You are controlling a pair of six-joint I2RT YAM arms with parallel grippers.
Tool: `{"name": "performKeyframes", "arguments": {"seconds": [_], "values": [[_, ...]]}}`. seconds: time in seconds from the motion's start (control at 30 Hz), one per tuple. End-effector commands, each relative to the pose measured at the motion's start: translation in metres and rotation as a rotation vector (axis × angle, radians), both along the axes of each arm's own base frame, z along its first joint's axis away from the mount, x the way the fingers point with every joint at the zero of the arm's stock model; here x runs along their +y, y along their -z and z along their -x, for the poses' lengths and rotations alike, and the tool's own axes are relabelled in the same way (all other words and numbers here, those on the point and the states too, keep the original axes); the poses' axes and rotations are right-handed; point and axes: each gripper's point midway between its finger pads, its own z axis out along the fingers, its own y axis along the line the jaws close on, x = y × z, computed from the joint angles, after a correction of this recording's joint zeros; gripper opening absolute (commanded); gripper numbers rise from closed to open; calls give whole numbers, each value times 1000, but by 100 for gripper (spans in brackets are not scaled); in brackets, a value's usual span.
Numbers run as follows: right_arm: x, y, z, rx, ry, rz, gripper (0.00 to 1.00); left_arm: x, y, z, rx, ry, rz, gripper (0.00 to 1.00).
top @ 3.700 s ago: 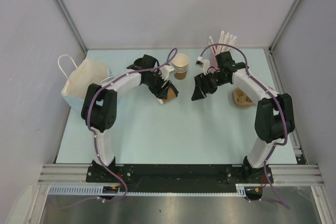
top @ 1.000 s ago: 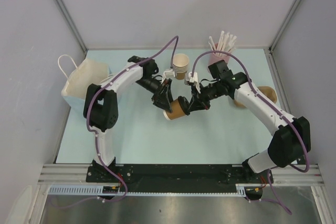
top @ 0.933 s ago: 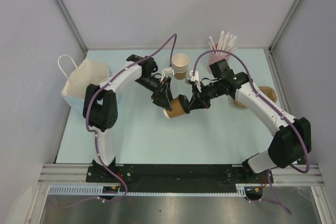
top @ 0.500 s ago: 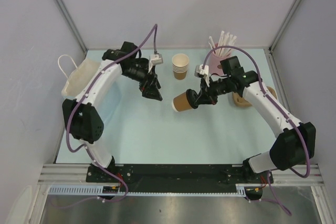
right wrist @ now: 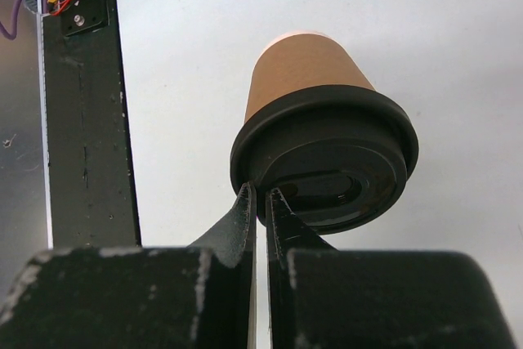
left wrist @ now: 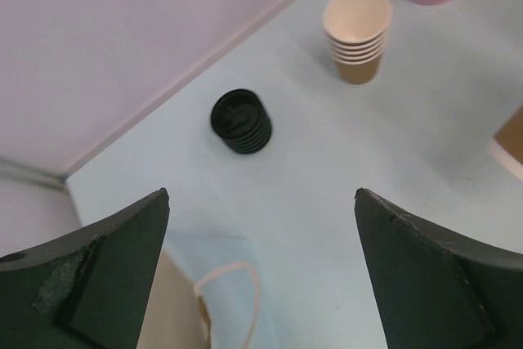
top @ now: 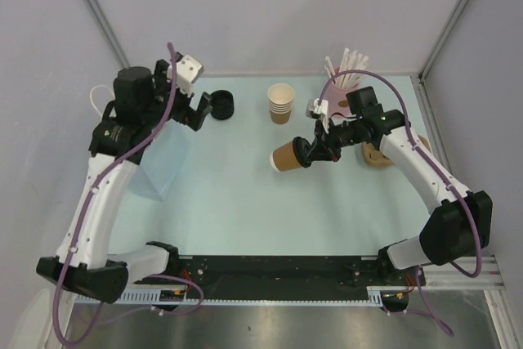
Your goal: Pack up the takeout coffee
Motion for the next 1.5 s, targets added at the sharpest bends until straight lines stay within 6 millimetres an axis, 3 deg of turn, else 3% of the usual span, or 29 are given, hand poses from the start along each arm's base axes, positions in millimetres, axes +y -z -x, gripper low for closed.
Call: {"name": "performKeyframes", "arguments": {"seconds": [0.0, 0.13, 0.23, 0.5, 0.7, 0.9, 1.2, 1.3, 1.47], "values": [[0, -6, -2, -11, 16, -6, 0, 50, 5, -6, -31, -289, -29, 100], [-2, -4, -6, -14, 33, 6, 0, 70, 13, 4, -73, -370, -44, 100], [-4, -7, -6, -31, 44, 13, 0, 68, 20, 12, -55, -344, -49, 99], [-9, -3, -12, -29, 67, 25, 0, 84, -2, 31, -104, -384, -93, 99], [-10, -2, -13, -39, 72, 32, 0, 98, 14, 48, -101, -464, -74, 100], [-10, -1, -14, -43, 74, 37, 0, 93, 27, 75, -65, -416, -51, 100], [-13, -10, -9, -90, 76, 29, 0, 107, 10, 114, -154, -477, 31, 100], [-15, -16, -8, -118, 81, 22, 0, 109, 18, 119, -168, -479, 47, 100], [-17, -23, -7, -147, 91, 10, 0, 116, 38, 106, -160, -521, 35, 100]]}}
